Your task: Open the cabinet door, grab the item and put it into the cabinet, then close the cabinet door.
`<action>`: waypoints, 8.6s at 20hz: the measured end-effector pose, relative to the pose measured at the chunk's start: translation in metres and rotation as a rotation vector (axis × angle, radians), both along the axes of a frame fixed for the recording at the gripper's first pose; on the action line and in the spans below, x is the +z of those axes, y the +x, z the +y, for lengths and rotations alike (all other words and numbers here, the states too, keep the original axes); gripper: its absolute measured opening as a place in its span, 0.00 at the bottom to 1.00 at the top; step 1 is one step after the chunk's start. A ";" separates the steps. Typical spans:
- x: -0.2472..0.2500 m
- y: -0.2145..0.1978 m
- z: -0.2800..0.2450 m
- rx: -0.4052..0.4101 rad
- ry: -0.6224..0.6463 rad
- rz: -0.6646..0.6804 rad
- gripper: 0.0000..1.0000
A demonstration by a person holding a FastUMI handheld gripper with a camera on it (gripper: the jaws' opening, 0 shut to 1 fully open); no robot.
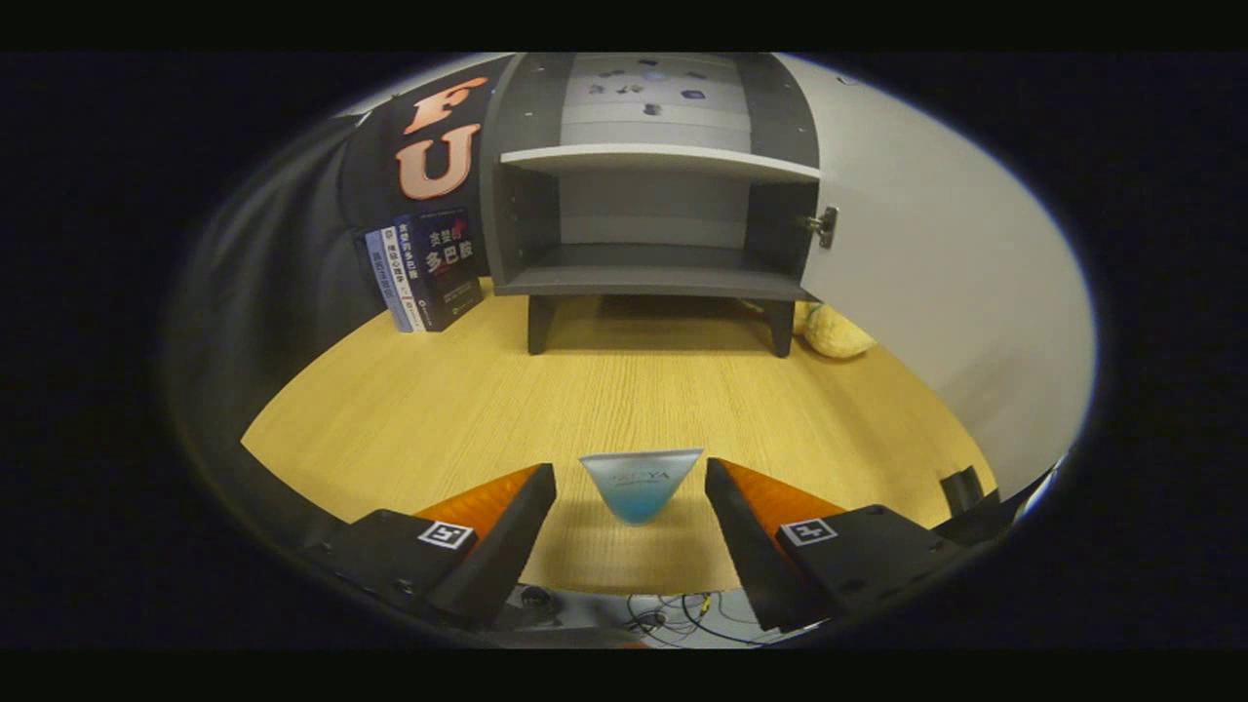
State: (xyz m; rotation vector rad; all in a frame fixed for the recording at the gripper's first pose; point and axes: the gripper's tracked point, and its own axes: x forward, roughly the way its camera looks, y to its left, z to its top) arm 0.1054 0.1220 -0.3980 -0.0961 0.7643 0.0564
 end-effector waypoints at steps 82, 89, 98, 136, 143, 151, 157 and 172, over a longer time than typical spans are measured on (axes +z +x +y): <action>0.462 -0.103 -0.220 -0.064 0.070 -0.716 0.88; 0.448 -0.056 -0.272 -0.198 0.081 -0.710 0.96; 0.456 -0.003 -0.292 -0.203 0.121 -0.728 0.96; 0.405 0.021 -0.017 -0.152 0.041 -0.696 0.97; 0.400 0.029 0.024 -0.058 0.054 -0.670 0.97; 0.435 0.056 0.070 0.024 0.098 -0.731 0.97; 0.437 0.078 0.083 0.049 0.078 -0.738 0.97; 0.417 0.159 0.116 0.047 0.042 -0.697 0.97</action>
